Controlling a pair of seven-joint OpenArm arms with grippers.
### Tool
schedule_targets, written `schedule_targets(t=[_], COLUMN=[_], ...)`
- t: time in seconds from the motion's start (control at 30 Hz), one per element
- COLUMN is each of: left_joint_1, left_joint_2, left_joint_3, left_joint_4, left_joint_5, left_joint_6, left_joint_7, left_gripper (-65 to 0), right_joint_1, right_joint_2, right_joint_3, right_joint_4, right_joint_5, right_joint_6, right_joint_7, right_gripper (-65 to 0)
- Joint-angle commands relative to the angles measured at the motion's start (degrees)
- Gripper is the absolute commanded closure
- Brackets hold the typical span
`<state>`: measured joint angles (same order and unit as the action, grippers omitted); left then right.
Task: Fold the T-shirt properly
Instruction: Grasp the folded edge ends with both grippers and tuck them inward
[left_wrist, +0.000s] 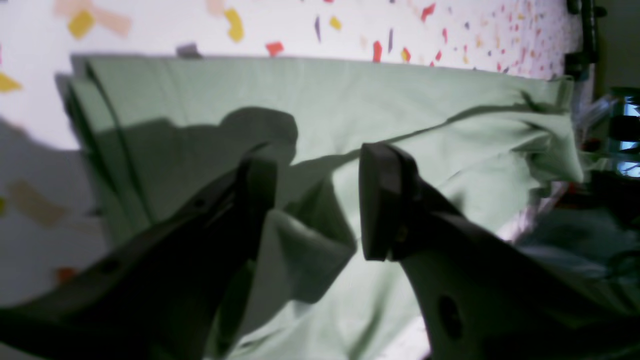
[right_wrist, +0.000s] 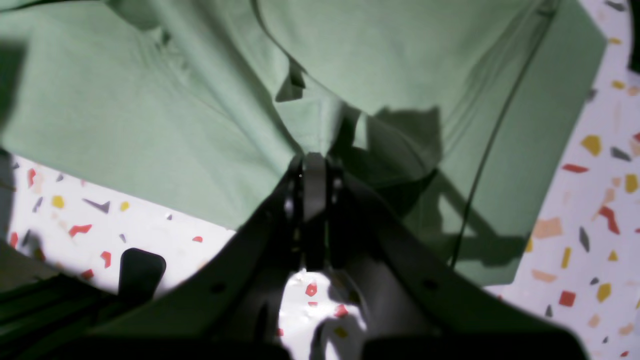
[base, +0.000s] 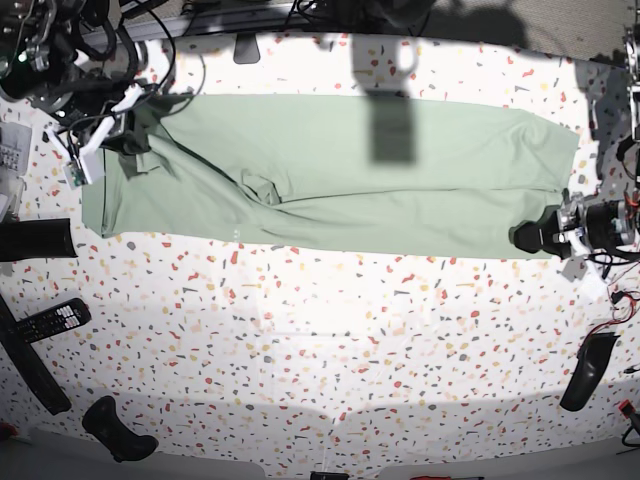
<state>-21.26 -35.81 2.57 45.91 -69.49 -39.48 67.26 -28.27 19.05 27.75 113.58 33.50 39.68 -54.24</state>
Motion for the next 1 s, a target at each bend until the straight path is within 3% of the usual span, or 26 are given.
schedule_targets(t=[0.0,0.57,0.97], left_joint_1=[-0.55,7.78,10.99], left_joint_2=[-1.22,-1.27,-1.20], left_joint_3=[-0.26,-0.26,-0.26], left_joint_4=[1.29,14.69,16.00], left_joint_5=[-0.04,0.66,0.74], left_joint_6=[-0.52,-0.52,-0.52], left_joint_7=[-1.01,-1.11,0.22], left_gripper=[-25.0,-24.9,-24.9], right_joint_1=[-0.28,-0.46,0.00], right_joint_2=[0.79,0.50,0.63], right_joint_3=[0.33,0.37,0.37], right_joint_4=[0.17,-5.70,-5.70], right_joint_5=[0.48,-2.89,-3.30], right_joint_6=[0.32,0.32,0.32], right_joint_7=[2.03,2.60,3.04], right_gripper=[0.0,0.0,0.0])
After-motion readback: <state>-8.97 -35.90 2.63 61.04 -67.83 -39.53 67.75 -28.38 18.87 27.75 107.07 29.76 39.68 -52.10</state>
